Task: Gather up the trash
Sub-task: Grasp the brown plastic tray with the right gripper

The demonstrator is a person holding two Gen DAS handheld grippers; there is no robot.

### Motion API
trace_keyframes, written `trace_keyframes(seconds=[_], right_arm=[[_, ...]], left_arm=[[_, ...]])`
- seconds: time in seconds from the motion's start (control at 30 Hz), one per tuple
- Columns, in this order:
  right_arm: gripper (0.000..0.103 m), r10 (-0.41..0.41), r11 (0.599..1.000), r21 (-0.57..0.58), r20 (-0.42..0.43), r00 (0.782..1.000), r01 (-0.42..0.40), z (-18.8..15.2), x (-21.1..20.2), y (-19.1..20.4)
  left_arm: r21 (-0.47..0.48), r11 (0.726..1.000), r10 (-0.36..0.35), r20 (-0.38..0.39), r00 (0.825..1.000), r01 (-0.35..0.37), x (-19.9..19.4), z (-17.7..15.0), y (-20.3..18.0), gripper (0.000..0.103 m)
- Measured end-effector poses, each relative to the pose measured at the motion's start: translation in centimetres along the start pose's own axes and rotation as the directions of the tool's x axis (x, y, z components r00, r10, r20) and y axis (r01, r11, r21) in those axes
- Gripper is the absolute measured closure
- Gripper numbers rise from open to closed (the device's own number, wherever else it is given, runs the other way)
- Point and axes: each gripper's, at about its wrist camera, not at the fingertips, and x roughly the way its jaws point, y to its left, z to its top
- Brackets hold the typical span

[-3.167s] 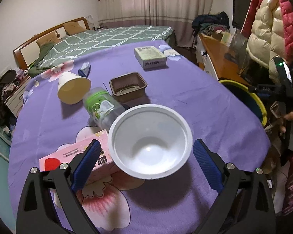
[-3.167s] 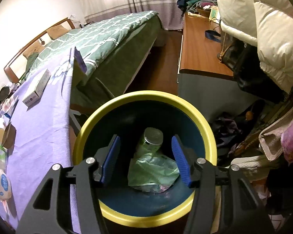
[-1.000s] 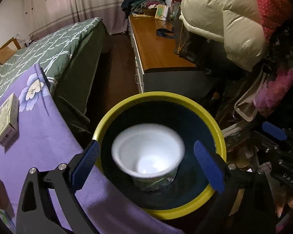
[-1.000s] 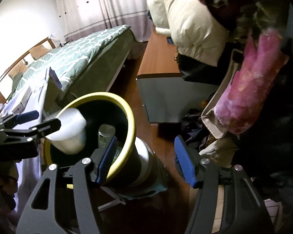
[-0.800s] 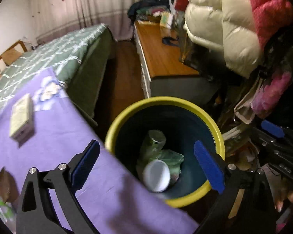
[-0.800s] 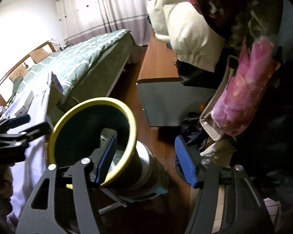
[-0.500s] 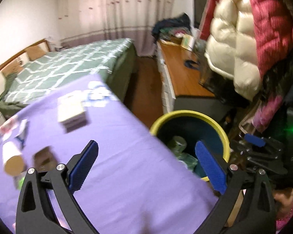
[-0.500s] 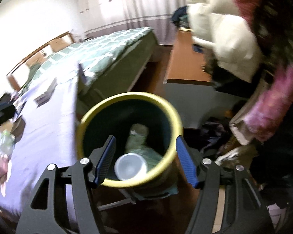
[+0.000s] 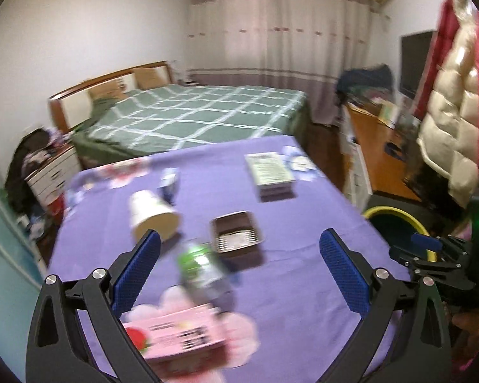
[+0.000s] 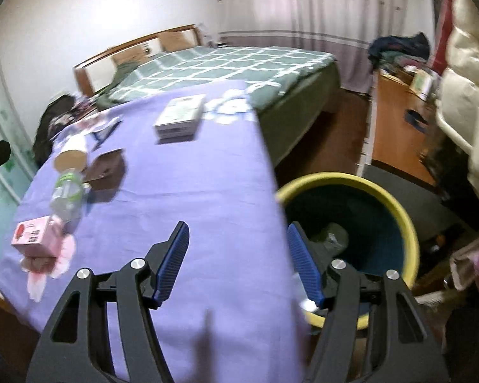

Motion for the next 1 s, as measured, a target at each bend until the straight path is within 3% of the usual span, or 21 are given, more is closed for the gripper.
trace_keyframes(seconds=[0.2, 0.4, 0.67, 0.77, 0.87, 0.93, 1.0], right_arm=[[0.042, 0.084, 0.994, -0.064, -0.037, 0.996, -0.086, 1.9, 2.6, 5.4], [0.042, 0.168, 0.978, -0.112, -0.087, 0.982, -0.177, 3.9, 6.1, 12.0], [0.05, 0.089, 0.984, -0.14, -0.13, 0.987, -0.107, 7.2, 11.4, 16.4], [0.06, 0.063, 0.987, -0.138, -0.167, 0.984, -0.087, 7.7, 13.3, 16.6], [0.076, 0.059, 0.987, -0.134, -0.202, 0.978, -0.087, 7.7, 14.7, 16.7], [0.092, 0.056, 0.987, -0.133, -0.212, 0.976, -0.085, 7.5, 14.9, 16.7], [0.098, 0.062, 0.988, -0.125, -0.214, 0.975, -0.09, 7.4, 14.9, 16.5]], left_arm=[[-0.1, 0.987, 0.123, 0.005, 0.992, -0.122, -1.5, -2.0, 7.3, 0.005], [-0.16, 0.968, 0.192, -0.017, 0.981, -0.192, -1.6, -3.9, 12.6, 0.005], [-0.216, 0.954, 0.199, -0.055, 0.978, -0.207, -0.3, -5.6, 15.5, 0.005], [-0.221, 0.954, 0.194, -0.063, 0.979, -0.203, 0.1, -6.1, 16.0, 0.005], [-0.22, 0.955, 0.189, -0.065, 0.98, -0.199, 0.3, -6.2, 16.0, 0.005], [-0.217, 0.956, 0.187, -0.061, 0.98, -0.196, 0.4, -6.1, 15.9, 0.005], [-0.216, 0.957, 0.184, -0.059, 0.981, -0.193, 0.5, -6.0, 15.8, 0.005]])
